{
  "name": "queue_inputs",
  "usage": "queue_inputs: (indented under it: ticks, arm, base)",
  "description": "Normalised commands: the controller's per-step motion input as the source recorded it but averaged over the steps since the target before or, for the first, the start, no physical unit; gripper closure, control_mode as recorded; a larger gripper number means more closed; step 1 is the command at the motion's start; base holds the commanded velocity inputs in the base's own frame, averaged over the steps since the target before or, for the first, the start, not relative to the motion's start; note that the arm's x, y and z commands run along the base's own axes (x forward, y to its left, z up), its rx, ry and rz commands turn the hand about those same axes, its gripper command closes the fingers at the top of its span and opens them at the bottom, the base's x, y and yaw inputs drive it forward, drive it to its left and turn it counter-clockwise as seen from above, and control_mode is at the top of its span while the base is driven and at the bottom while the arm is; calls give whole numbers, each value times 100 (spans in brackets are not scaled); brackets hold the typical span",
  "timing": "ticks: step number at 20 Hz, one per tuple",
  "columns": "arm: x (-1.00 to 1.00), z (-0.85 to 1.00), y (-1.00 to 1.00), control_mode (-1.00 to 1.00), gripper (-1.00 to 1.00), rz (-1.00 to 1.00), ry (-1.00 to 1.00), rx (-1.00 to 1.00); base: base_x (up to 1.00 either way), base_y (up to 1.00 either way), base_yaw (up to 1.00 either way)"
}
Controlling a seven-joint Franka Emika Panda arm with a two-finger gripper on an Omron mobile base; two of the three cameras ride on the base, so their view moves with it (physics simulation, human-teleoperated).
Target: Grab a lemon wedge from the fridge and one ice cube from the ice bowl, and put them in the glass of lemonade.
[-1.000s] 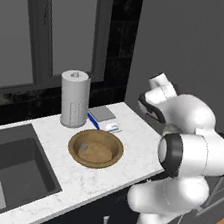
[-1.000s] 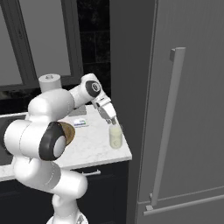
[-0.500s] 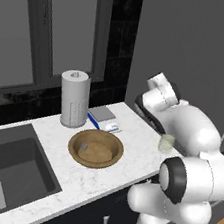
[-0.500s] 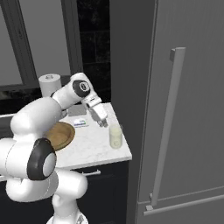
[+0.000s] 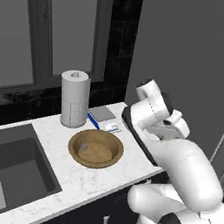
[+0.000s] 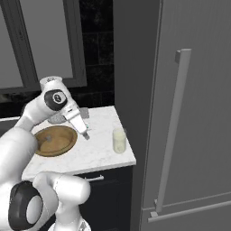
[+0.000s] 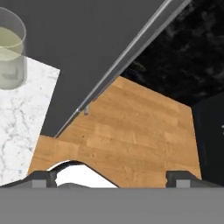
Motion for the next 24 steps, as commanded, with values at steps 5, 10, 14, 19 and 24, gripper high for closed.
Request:
queue_inputs:
  ticks: [5,10,14,19,24]
  arm:
    - [-54,0,37,-100,-100,33,-30,22]
    - [-51,1,10,-100,-100,50,-19,26]
    - [-62,23,0,-100,-100,49,-2,9]
    - [-86,25,0,-100,-100,43,0,0]
    - [-75,3,0,-100,-100,28,-3,-1]
  base:
    - [0,0,0]
    - [0,0,0]
    - [0,0,0]
    - [0,0,0]
    - [0,0,0]
